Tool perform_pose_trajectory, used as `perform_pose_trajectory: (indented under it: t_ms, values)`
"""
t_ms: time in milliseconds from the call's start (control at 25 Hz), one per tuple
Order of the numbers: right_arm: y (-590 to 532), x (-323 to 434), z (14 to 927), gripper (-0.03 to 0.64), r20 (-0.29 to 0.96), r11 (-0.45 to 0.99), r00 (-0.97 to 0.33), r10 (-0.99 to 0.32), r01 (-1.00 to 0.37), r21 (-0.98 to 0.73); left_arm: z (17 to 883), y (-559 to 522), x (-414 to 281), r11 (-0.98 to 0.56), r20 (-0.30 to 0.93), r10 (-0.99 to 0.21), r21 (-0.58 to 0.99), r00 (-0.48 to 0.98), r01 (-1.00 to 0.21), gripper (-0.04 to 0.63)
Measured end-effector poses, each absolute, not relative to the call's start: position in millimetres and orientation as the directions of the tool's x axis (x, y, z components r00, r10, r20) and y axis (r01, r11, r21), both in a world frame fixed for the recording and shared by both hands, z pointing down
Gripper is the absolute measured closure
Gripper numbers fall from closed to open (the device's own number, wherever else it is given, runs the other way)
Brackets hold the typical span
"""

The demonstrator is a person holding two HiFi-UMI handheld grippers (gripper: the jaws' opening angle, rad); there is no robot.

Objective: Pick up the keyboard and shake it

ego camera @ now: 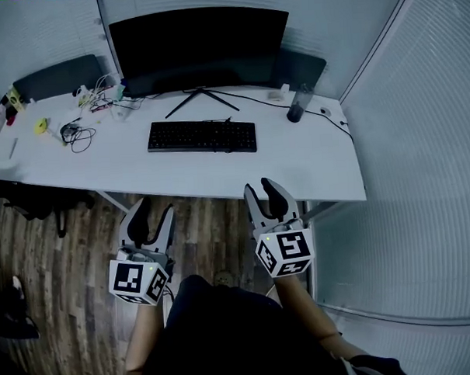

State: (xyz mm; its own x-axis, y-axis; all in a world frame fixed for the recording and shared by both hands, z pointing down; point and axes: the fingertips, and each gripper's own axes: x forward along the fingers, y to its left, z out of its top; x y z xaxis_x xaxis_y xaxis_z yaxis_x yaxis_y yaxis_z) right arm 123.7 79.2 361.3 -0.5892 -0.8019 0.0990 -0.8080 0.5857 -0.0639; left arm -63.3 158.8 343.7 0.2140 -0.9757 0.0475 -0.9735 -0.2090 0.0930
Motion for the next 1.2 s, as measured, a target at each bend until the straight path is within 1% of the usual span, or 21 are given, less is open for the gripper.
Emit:
perform_pose_trajectory:
  t_ms: [200,480,680,800,1040,1200]
  values:
    - [54,119,375,0.46,0.133,0.588,-0.593,-0.794,-0.805,-0.079,354,133,-75,-0.184,0.075,-0.979,0.092,0.191,-0.979,0.394]
    - [-1,113,393,0.46,0.155,0.551,-0.553,-0.819,-0.832,-0.057,377,66,-95,-0.202,0.098,-0.972,0.101,0.212,-0.974,0.394]
    - [-58,90,409,0.46,0.172,0.544,-0.54,-0.824,-0.839,-0.03,397,2,-131,-0.211,0.137,-0.965,0.106,0.224,-0.972,0.394]
    - [-93,76,423,0.46,0.204,0.538,-0.529,-0.824,-0.843,-0.009,413,-40,-153,-0.219,0.159,-0.958,0.12,0.236,-0.968,0.394]
    - [-151,62,461,0.46,0.293,0.481,-0.462,-0.837,-0.877,-0.008,458,-104,-193,-0.243,0.256,-0.928,0.139,0.272,-0.96,0.391]
    - [-176,63,488,0.46,0.361,0.432,-0.407,-0.839,-0.902,-0.012,499,-135,-213,-0.253,0.341,-0.89,0.184,0.303,-0.95,0.382]
